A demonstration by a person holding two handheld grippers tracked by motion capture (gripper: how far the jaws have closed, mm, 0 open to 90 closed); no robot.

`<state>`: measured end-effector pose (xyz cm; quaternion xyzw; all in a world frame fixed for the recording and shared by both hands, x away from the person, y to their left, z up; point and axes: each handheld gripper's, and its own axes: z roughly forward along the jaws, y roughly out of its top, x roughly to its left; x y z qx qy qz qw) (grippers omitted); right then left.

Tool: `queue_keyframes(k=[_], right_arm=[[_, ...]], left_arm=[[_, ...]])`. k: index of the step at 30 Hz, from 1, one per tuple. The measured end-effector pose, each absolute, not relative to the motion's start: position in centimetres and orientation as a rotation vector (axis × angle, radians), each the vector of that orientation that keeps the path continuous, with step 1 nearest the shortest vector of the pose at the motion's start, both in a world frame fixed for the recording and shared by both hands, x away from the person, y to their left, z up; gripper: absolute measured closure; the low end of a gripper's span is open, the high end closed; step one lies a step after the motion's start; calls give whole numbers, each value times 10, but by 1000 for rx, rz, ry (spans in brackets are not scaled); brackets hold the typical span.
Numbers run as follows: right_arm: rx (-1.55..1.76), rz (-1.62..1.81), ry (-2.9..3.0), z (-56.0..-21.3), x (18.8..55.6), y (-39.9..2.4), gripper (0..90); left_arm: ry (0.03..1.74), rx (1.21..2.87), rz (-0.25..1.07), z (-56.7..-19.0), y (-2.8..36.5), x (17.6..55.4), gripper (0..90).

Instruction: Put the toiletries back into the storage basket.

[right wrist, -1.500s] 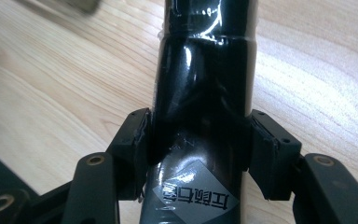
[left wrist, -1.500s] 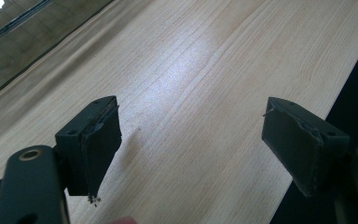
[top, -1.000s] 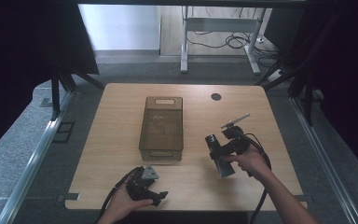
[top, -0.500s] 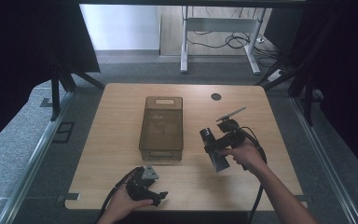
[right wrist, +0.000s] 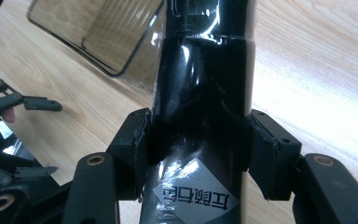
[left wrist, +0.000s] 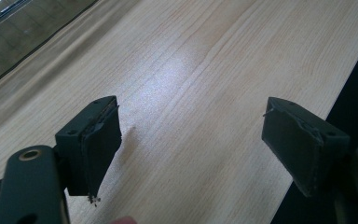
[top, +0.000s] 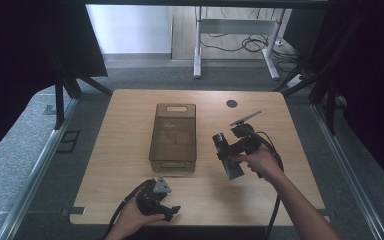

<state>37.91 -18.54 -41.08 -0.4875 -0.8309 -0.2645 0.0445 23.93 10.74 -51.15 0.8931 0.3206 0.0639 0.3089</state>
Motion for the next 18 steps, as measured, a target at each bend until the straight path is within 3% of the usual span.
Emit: queue_keyframes(k=[18], right_arm=[[-1404, -837, -2550, -401, 400, -140, 446]], left_arm=[[848, 2367, 164, -512, 108, 240, 199]])
